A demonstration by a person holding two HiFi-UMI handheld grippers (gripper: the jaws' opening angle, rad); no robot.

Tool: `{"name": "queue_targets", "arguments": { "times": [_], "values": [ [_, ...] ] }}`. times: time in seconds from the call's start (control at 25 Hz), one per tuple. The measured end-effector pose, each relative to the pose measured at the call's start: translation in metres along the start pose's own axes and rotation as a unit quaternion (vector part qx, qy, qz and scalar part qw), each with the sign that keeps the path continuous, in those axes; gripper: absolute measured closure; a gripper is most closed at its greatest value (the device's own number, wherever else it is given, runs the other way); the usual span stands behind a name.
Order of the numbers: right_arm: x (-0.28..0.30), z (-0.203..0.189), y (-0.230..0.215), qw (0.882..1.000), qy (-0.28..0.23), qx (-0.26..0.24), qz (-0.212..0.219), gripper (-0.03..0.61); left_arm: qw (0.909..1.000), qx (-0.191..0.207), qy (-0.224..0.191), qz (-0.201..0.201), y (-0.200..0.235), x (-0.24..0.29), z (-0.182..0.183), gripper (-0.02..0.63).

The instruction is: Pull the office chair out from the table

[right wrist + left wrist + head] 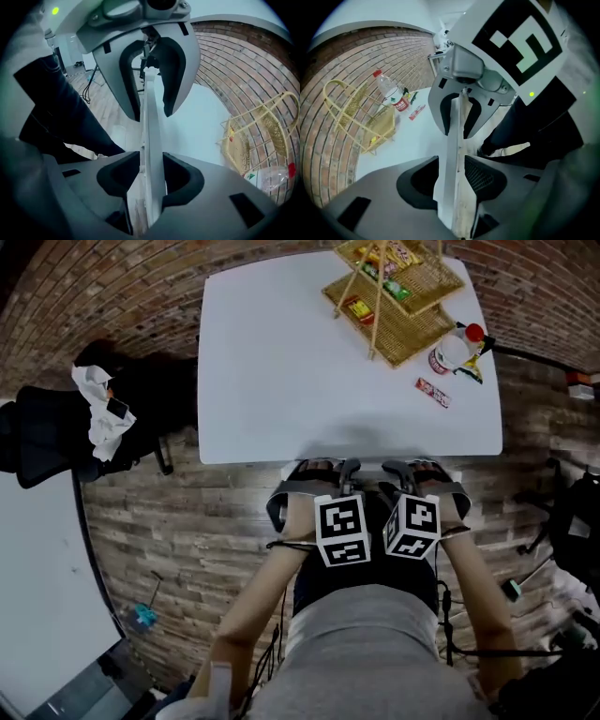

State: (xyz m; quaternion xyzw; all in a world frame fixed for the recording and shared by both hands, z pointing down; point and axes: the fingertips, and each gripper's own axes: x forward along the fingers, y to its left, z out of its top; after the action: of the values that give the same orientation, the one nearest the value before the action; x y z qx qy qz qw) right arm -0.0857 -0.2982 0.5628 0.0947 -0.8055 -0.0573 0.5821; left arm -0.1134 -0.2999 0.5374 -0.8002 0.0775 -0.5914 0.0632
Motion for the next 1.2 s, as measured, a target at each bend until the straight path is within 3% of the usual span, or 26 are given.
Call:
{"name": "queue_targets", "arguments": {
  "times": [0.52,0.56,0.64,1.2],
  "values": [
    [0.017,-0.005,-0.003,0.999,0.029,-0.013,0.011,0.442,0.9987,0.032,0.026,-0.031,-0.005,0.045,-0.007,0.437],
    [0.019,-0.008,-0.002,0.999,0.033,-0.023,0.008,0.458,0.9985,0.036,0.03,-0.029,-0.006,0.047,-0.009,0.44],
    [0.022,-0.013,0.001,0.998,0.04,-0.039,-0.001,0.479,0.9984,0.045,0.031,-0.018,-0.006,0.049,-0.011,0.518],
    [0.021,-0.012,-0.003,0.999,0.034,-0.018,-0.017,0.483,0.9993,0.026,0.025,0.007,-0.004,0.048,-0.012,0.523]
  ]
}}
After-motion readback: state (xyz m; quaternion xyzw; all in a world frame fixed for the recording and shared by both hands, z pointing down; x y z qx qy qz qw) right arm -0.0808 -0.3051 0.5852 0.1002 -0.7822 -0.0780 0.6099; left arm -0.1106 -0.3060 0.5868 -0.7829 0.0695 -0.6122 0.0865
